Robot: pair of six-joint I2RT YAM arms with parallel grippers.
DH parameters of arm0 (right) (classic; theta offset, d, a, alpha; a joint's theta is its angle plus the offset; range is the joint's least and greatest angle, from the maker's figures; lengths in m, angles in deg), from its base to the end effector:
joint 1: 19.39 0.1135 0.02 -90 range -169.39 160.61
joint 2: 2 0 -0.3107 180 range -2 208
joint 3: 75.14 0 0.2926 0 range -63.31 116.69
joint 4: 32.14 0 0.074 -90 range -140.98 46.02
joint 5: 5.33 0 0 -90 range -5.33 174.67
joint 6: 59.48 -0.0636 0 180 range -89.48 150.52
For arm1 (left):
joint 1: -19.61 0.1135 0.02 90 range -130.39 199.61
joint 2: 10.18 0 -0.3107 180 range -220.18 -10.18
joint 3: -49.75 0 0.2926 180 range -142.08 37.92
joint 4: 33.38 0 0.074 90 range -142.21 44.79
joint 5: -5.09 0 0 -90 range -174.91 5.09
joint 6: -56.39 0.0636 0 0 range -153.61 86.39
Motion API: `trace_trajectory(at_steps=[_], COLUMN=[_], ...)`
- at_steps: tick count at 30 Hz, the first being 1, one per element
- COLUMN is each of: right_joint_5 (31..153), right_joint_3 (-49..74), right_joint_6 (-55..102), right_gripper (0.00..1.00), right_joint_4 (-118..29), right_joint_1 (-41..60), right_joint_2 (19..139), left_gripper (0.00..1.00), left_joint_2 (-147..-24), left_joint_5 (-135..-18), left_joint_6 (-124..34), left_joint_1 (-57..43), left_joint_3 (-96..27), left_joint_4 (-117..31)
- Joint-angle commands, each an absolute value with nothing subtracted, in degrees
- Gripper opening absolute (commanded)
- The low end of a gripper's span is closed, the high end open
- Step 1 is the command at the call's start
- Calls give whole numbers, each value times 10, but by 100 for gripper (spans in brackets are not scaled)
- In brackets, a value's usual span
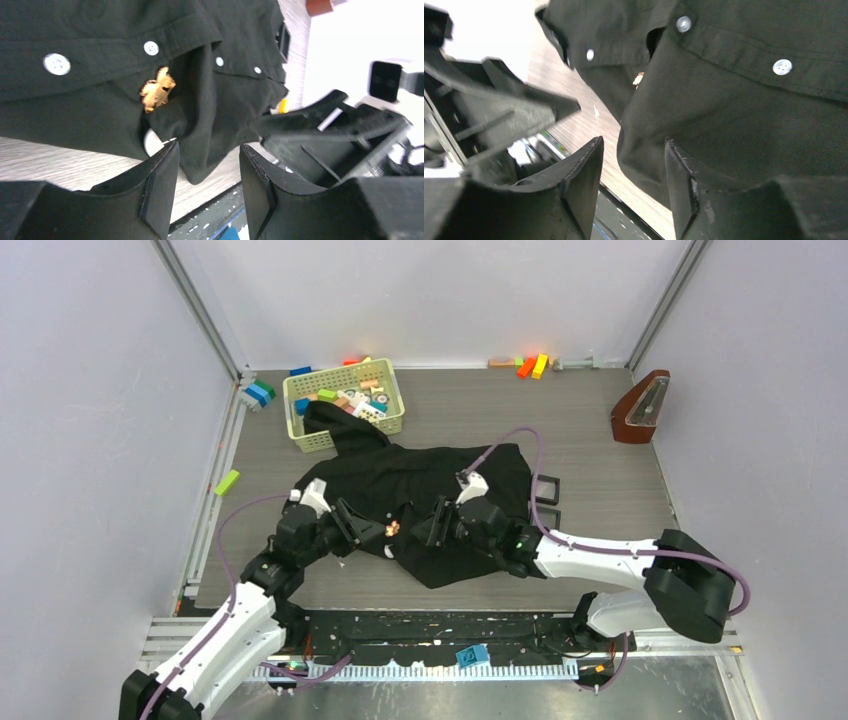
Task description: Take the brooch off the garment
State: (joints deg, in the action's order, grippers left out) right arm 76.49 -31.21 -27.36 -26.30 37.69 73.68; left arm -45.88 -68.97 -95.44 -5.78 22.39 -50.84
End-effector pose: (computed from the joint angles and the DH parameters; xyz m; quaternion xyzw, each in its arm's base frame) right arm 0.1789 0.2596 0.2007 0.0437 0.8452 0.4138 0.3355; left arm 0.1541 -0.0925 0.1935 -0.1923 0.8199 -0.4480 0.3000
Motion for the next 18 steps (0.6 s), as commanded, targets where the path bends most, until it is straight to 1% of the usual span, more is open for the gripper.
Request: trace_trajectory(at_steps=[1, 3, 4, 6, 9, 13, 18], right_joint_5=[779, 797, 792, 760, 713, 662, 651], right_joint_3=[-246, -231, -217, -187, -146, -92, -53], right_joint_6=[-62, -3, 12, 56, 128, 192, 251], right_gripper=[57, 66, 75, 79, 81, 81, 81], right_joint_4=[-428, -453, -470, -505, -556, -594, -594], right_joint_1=[411, 429, 436, 466, 506, 522, 524], right_joint_2=[712, 713, 716, 725, 746, 795, 845], left_gripper=[51, 51, 51, 51, 51, 51, 51], left_joint_2=[-460, -469, -474, -485, -497, -503, -495], left_joint_5=[-763, -766, -770, -782, -766, -737, -698], left_joint_6=[-881, -863, -850, -830, -814, -802, -797], left_joint_1=[-56, -50, -46, -33, -7, 26, 50], left_joint_3=[178, 167, 161, 145, 138, 139, 150], left_joint_4=[-650, -661, -668, -689, -693, -693, -684])
